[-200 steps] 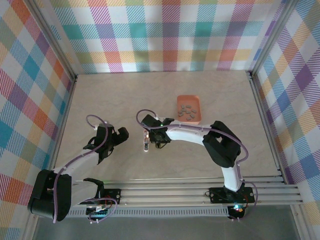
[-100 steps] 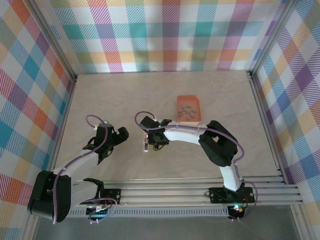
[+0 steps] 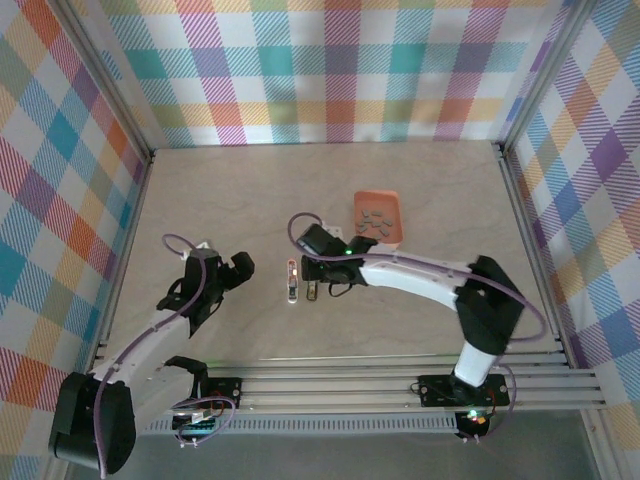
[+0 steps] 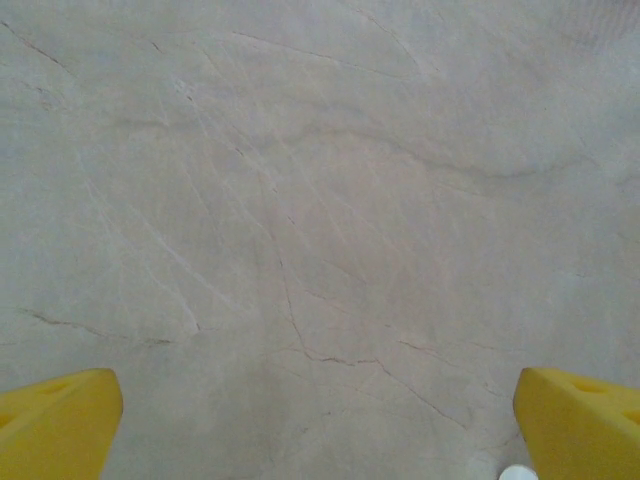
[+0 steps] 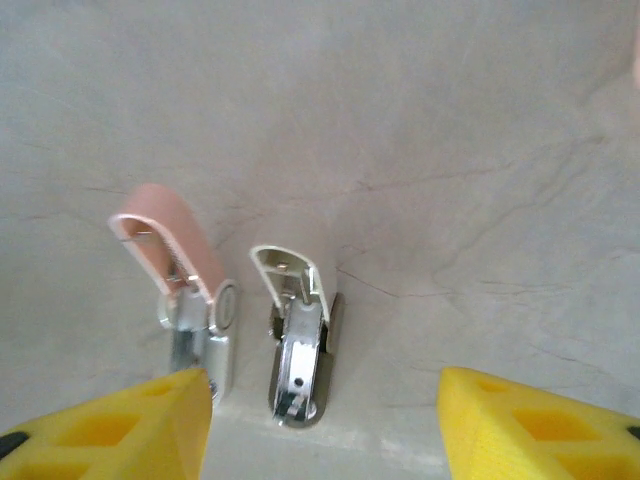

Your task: Load the staples into the stapler

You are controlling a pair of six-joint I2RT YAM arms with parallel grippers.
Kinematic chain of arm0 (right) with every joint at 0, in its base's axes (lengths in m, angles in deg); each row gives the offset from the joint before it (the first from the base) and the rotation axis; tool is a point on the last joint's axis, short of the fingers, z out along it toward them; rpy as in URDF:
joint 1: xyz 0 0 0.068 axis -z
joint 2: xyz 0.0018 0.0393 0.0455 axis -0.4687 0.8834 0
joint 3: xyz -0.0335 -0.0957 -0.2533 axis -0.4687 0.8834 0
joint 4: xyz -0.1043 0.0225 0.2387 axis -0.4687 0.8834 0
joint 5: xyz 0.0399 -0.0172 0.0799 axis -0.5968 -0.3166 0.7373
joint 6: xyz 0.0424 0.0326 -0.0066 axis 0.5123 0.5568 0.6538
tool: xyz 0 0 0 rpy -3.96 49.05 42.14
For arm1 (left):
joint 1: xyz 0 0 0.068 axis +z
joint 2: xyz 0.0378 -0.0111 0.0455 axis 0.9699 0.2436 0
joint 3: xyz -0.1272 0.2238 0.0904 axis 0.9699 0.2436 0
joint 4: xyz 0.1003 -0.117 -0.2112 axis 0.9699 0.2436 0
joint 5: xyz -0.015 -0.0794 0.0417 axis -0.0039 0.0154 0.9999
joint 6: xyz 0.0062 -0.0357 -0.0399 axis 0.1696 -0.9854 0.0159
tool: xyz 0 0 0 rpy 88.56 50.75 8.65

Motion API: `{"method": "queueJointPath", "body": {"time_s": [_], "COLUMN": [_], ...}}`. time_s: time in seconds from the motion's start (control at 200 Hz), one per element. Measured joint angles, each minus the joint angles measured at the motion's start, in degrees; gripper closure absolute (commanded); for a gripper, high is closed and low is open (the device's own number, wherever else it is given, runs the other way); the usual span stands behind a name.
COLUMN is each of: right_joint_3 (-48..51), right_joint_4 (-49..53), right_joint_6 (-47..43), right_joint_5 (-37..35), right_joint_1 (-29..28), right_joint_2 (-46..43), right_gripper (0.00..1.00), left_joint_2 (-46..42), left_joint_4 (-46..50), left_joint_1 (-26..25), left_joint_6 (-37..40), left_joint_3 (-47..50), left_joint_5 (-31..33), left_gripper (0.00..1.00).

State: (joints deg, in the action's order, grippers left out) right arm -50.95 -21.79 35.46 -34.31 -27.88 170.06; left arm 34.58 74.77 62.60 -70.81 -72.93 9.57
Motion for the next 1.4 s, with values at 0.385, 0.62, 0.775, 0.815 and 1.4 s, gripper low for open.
{"method": "queueJointPath", "body": {"time_s": [0.385, 0.62, 0.775, 0.815, 1.4], "right_joint_3": [-1.64, -11.89, -17.75, -19.17, -18.49], "right_joint_4": [5.18, 8.33, 9.68, 10.45, 15.65], "right_joint_6": [-15.91, -22.93, -25.68, -26.25, -27.98], "right_joint_5": [10.8, 13.68, 14.49, 14.47, 19.43], "right_joint_1": [23.71, 29.81, 31.95, 32.39, 33.64], "right_joint_2": [-2.49, 10.69, 17.66, 19.17, 22.51], "right_gripper": [0.46, 0.54, 0.58, 0.59, 0.69], "left_joint_2": [-3.63, -2.69, -0.02, 0.59, 8.79], "left_joint_4": [4.2, 5.77, 5.95, 5.95, 6.01], "left_joint_1": [0.0, 0.0, 0.0, 0.0, 0.0], "left_joint_6": [-0.44, -0.24, -0.2, -0.13, 2.62], "left_joint_3": [0.04, 0.0, -0.55, -0.81, -5.66], "left_joint_5": [-0.22, -0.13, -0.26, -0.26, -1.07], "left_gripper": [0.0, 0.0, 0.0, 0.0, 0.0]}}
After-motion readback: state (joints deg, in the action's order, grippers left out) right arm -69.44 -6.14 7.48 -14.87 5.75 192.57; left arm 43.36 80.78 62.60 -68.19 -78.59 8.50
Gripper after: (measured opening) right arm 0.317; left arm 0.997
